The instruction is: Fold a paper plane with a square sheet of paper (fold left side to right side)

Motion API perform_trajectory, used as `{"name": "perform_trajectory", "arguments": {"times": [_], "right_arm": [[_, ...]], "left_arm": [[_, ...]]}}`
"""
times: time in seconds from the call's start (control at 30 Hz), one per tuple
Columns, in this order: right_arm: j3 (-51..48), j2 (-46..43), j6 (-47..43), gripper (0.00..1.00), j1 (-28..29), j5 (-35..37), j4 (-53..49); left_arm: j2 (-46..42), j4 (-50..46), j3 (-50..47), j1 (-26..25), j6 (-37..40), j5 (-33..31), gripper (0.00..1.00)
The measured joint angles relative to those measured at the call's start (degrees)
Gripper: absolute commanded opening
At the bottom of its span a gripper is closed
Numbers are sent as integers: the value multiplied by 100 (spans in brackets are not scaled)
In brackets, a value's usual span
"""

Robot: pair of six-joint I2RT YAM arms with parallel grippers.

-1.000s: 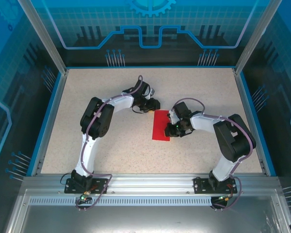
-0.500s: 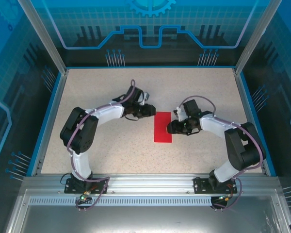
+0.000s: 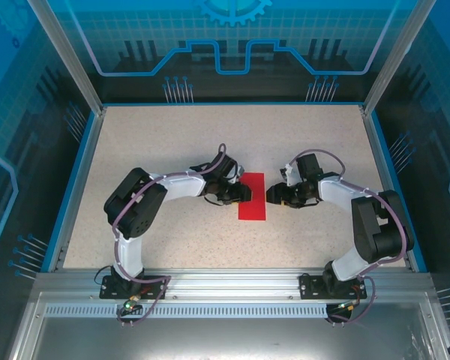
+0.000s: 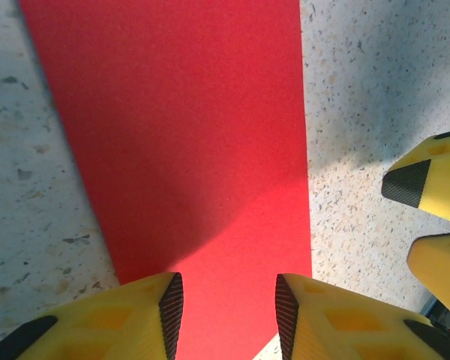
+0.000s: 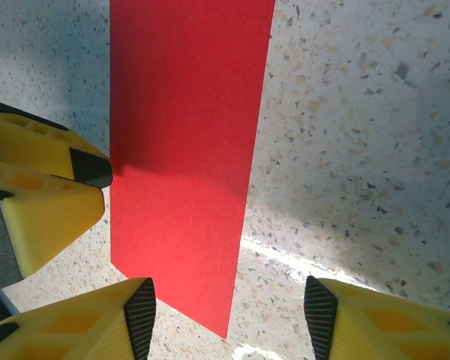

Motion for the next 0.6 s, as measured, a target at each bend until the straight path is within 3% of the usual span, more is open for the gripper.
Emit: {"name": "perform_trajectory", "arguments": {"times": [0.3,0.6], "right_arm": [[2,0,-61,65,-2,-81,-66],[284,358,9,55,0,-299,-214]], "left_arm": [[127,61,-46,0,0,-2,40],[94,232,-164,-9,0,-20,40]]}}
